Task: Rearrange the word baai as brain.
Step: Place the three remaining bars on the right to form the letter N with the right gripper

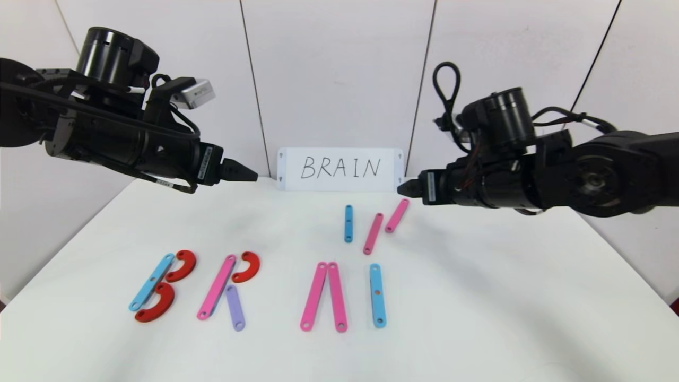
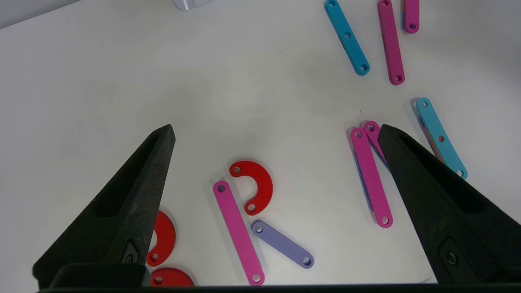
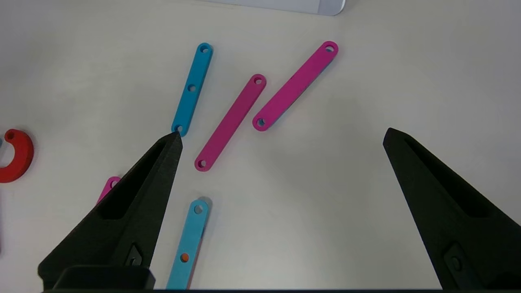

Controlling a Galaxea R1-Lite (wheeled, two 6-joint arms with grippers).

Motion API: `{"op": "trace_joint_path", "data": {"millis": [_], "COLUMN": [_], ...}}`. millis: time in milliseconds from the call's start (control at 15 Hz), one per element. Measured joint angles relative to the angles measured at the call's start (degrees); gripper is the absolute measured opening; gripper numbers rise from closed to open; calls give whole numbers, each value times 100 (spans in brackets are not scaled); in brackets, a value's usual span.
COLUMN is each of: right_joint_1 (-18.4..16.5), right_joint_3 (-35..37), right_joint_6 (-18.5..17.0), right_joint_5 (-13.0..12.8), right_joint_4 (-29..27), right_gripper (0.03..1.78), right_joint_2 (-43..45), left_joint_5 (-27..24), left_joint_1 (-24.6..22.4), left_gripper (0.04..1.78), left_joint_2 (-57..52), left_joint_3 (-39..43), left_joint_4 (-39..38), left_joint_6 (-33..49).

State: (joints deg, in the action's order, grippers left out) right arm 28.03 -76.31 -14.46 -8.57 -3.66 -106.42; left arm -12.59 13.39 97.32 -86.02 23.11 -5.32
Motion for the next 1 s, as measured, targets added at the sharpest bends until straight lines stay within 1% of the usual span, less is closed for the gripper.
{"op": "trace_joint_path", "data": {"millis": [133, 333, 400, 533, 667, 733, 1000], "right_joint_1": [129, 254, 262, 267, 249, 223, 69], "right_joint_3": [-293, -651, -802, -1173, -1446, -1536, -1748], "right_joint_6": [-48, -137, -205, -491, -834, -897, -1131], "right_joint_5": [-176, -300, -424, -780, -1008, -1133, -1362], "right_joint_4": [35, 71, 71, 30, -4, 0, 74], "right_gripper": [173, 173, 173, 173, 173, 173, 173], "right_joint_2": [-427, -948, -1111, -1464, -1808, -1960, -2400], "left_joint_5": [0, 0, 0, 0, 0, -7, 0], "left_joint_1": [1, 12, 12, 15, 15, 17, 30], "left_gripper": [174, 174, 174, 174, 174, 174, 174], "left_joint_2": [17, 26, 23, 21, 21, 20, 26], "left_joint_3": [0, 7, 11, 16, 22, 24, 32], "left_joint_4": [1, 4, 4, 4, 4, 4, 4], "left_joint_6": [0, -5, -2, -2, 0, -2, 0]}}
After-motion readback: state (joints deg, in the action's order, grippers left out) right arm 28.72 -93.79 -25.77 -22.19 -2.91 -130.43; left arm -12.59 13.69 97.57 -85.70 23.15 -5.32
